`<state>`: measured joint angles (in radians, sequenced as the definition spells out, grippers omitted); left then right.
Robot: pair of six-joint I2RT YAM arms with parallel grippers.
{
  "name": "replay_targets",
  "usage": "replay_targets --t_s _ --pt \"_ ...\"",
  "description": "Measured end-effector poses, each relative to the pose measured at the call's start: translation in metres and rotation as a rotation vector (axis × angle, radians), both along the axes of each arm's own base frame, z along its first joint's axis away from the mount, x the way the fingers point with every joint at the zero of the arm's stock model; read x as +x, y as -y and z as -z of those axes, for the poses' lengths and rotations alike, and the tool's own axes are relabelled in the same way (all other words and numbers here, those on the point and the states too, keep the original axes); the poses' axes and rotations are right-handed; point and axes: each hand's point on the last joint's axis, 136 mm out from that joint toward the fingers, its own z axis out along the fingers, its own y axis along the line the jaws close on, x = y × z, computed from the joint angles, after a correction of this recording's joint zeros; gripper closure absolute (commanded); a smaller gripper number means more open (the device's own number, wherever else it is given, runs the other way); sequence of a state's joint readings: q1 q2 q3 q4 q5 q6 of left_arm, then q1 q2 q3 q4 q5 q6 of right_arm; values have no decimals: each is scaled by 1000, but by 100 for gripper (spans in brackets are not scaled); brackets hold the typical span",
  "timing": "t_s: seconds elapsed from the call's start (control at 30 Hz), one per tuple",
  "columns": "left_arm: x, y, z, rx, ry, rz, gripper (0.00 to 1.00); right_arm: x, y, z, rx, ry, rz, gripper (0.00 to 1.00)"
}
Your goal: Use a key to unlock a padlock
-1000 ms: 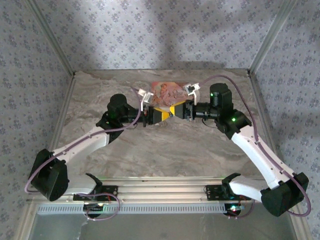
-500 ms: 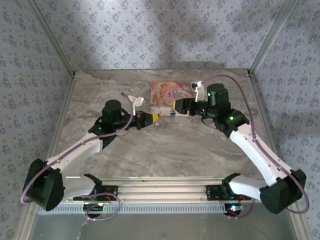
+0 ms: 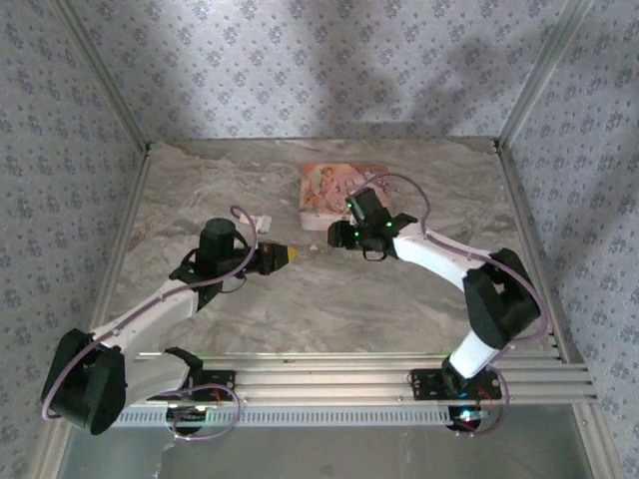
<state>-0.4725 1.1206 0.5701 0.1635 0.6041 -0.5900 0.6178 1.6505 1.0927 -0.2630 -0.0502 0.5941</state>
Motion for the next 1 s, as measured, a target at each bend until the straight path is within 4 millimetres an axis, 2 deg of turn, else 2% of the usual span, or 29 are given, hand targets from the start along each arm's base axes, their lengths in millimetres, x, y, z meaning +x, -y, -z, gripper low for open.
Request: replay_targets --t_s 0.17,0.37,0.6,0.83,1.0 --pt "1 -5 13 20 -28 -13 100 14 3 33 -52 -1 86 46" --pt "6 -10 21 38 -33 -20 100 25 8 52 -134 44 154 45" --pt "6 -12 28 55 -34 -16 100 41 13 60 -179 117 209 45" --pt "1 -14 41 71 -53 -14 100 58 2 67 -190 134 209 45" --pt "-2 -16 48 80 -68 -16 100 61 5 68 -204 140 214 46"
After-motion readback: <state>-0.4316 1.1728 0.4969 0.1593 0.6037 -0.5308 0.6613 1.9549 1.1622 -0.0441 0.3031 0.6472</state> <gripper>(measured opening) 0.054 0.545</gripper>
